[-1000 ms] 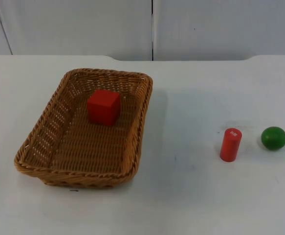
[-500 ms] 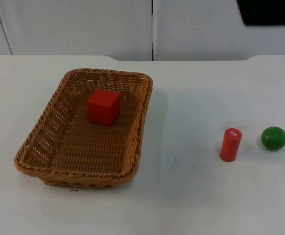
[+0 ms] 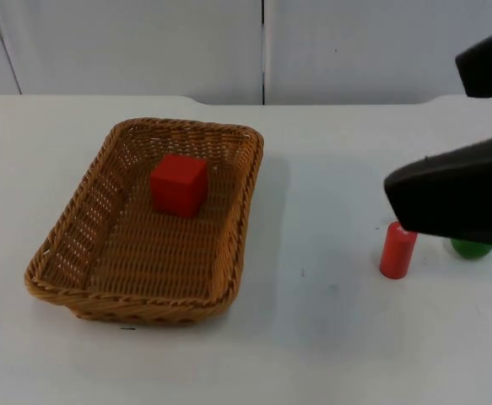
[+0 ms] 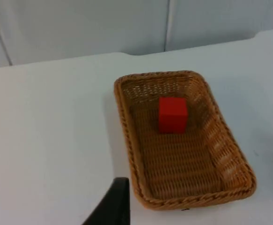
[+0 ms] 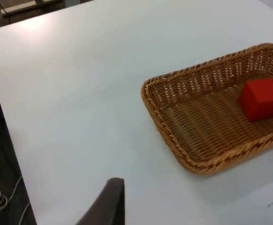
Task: Pick up the basket with the left hand and place the object to the left of the red cylinder into the basket with the right hand.
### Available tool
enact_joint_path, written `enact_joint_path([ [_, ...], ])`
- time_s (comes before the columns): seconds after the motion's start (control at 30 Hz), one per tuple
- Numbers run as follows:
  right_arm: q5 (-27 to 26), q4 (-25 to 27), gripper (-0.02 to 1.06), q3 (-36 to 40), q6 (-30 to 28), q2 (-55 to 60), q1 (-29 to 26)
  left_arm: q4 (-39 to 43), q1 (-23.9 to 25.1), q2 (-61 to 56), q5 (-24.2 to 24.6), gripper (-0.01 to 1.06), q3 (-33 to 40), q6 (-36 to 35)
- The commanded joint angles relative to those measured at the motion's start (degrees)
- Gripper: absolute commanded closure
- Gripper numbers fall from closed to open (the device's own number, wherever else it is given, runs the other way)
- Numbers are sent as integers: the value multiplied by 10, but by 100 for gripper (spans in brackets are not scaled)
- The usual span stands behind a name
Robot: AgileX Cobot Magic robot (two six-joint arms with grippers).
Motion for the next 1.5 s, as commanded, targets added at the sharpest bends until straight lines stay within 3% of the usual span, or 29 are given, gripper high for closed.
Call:
enact_joint_path([
  [0.0,-16,0,5,3,2,-4,0,41,-4,-49,23,4,12,-44],
  [0.3,-66,1,5,53,2,-54,0,170,-3,-174,104,4,15,-155],
  [0.57,-66,1,5,78,2,-113,0,165,-3,-174,98,4,54,-172],
  [1.2,99,-20,5,78,14,-281,0,169,-3,-174,108,4,71,-161],
  [1.33,133,-67,5,78,65,-320,0,167,-3,-174,108,4,71,-151],
  [1.47,189,-149,5,78,162,-370,0,167,-3,-174,108,4,71,-150],
])
